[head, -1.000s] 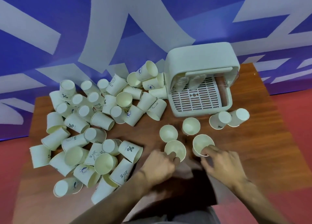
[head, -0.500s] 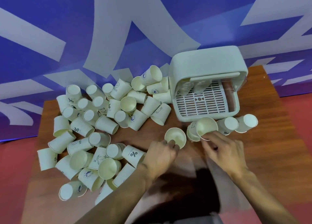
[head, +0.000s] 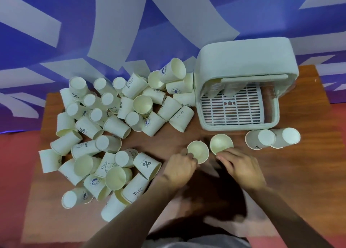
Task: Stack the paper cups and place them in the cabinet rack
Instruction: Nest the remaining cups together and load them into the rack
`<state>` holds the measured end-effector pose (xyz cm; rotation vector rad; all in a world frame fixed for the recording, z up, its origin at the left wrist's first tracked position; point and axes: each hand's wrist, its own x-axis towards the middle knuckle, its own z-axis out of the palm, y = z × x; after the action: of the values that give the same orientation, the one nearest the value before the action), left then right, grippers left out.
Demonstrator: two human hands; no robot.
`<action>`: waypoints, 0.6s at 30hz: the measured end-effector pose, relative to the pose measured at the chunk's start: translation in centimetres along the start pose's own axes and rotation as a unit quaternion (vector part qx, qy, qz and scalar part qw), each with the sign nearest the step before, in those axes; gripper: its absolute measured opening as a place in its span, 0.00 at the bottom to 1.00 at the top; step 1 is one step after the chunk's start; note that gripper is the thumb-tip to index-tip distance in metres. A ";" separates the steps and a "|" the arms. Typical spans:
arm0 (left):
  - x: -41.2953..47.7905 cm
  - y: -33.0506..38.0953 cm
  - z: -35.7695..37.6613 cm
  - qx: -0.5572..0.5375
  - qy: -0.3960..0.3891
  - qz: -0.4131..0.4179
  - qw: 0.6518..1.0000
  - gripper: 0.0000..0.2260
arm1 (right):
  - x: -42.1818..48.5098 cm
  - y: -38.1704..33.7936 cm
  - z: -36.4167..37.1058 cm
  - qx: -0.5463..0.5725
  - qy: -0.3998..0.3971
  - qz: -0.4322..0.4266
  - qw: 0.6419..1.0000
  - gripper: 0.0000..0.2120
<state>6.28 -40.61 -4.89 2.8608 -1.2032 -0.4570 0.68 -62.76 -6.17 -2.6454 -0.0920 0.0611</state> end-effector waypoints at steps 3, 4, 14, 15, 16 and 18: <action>0.0 0.4 -0.1 -0.010 0.002 -0.024 1.000 0.11 | 0.4 0.2 0.8 0.048 -0.003 0.017 0.999 0.15; 0.1 0.6 0.0 -0.009 0.002 -0.032 0.999 0.11 | 0.5 0.3 0.9 0.059 -0.010 0.027 0.998 0.14; -0.7 0.5 0.2 0.039 -0.036 -0.146 0.988 0.08 | 0.9 -0.1 0.8 0.099 -0.039 0.042 0.993 0.06; -1.0 0.0 0.4 0.036 -0.042 -0.166 0.985 0.09 | 1.0 -0.4 0.9 0.107 -0.044 0.040 0.992 0.05; -1.3 -0.4 0.6 0.037 -0.042 -0.179 0.982 0.09 | 1.1 -0.7 1.1 0.115 -0.050 0.037 0.991 0.05; -1.9 -0.9 0.8 0.044 -0.035 -0.187 0.981 0.07 | 1.3 -1.5 1.7 0.133 -0.053 0.031 0.989 0.05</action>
<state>5.39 -38.57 -5.23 3.1791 -0.7027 -0.5242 1.80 -60.52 -7.00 -2.3767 -0.0328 0.2196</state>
